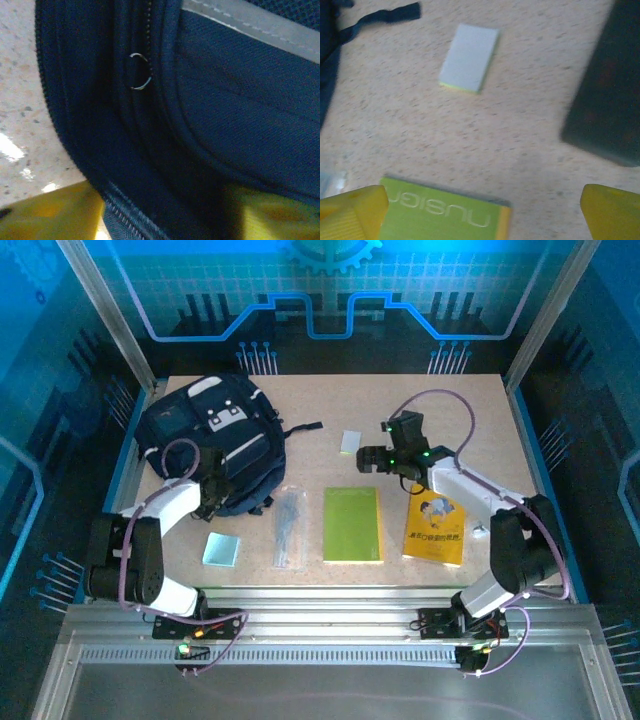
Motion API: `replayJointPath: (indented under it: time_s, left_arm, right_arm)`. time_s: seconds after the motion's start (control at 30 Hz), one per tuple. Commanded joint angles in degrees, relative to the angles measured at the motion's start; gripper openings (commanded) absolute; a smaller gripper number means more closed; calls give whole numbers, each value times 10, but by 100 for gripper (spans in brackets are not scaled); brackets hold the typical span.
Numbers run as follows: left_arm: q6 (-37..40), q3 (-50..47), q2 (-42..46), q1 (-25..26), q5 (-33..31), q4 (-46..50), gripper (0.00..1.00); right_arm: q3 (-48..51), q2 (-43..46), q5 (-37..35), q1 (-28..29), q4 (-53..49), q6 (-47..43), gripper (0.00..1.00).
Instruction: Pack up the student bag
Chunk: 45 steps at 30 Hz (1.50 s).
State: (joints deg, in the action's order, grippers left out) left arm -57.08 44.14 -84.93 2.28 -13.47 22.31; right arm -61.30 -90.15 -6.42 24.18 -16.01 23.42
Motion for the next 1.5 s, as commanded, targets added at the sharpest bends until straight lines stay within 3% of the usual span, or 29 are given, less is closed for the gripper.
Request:
replayJointPath:
  time_s: [0.0, 0.07, 0.2, 0.43, 0.63, 0.7, 0.83, 0.93, 0.97, 1.0, 1.1, 1.23, 1.27, 1.3, 1.37, 1.4, 1.47]
  left_arm:
    - [8, 3, -12, 8, 29, -52, 25]
    - [30, 17, -11, 19, 31, -55, 0]
    - [86, 43, 6, 54, 6, -40, 0]
    - [158, 29, 66, 131, 22, -61, 0]
    - [166, 27, 86, 142, 35, -52, 0]
    - [163, 27, 90, 143, 39, -58, 0]
    - [159, 29, 94, 143, 41, -70, 0]
    - [166, 30, 92, 143, 33, -79, 0]
    - [174, 33, 89, 143, 27, -78, 0]
    - [184, 37, 87, 142, 18, -76, 0]
    - [210, 46, 87, 127, 10, -74, 0]
    - [248, 56, 99, 98, 49, -77, 0]
    - [264, 60, 103, 93, 52, -72, 0]
    - [281, 65, 105, 89, 55, -64, 0]
    - [312, 77, 105, 81, 61, -49, 0]
    - [324, 82, 103, 75, 67, -40, 0]
    - [337, 87, 100, 65, 80, -33, 0]
  right_arm:
    - [-26, -27, 36, 22, 0, 31, 100]
    - [-34, -40, 57, 31, 10, 35, 100]
    - [-53, -76, 114, 39, 63, 81, 99]
    - [-180, -205, 184, 49, 96, 154, 91]
    - [-264, -311, 231, 49, 123, 212, 81]
    - [-290, -340, 238, 49, 107, 225, 72]
    - [-274, -335, 231, 45, 118, 237, 43]
    - [-246, -304, 220, 36, 122, 227, 17]
    - [-235, -289, 218, 32, 120, 220, 1]
    - [-224, -276, 217, 27, 117, 215, 0]
    - [-190, -239, 206, 14, 104, 195, 0]
    - [-169, -213, 192, -13, 86, 160, 0]
    - [-173, -213, 194, -21, 78, 151, 5]
    - [-177, -214, 194, -29, 73, 144, 16]
    - [-188, -219, 186, -41, 62, 131, 53]
    - [-195, -222, 179, -47, 55, 124, 63]
    - [-209, -232, 165, -57, 43, 113, 69]
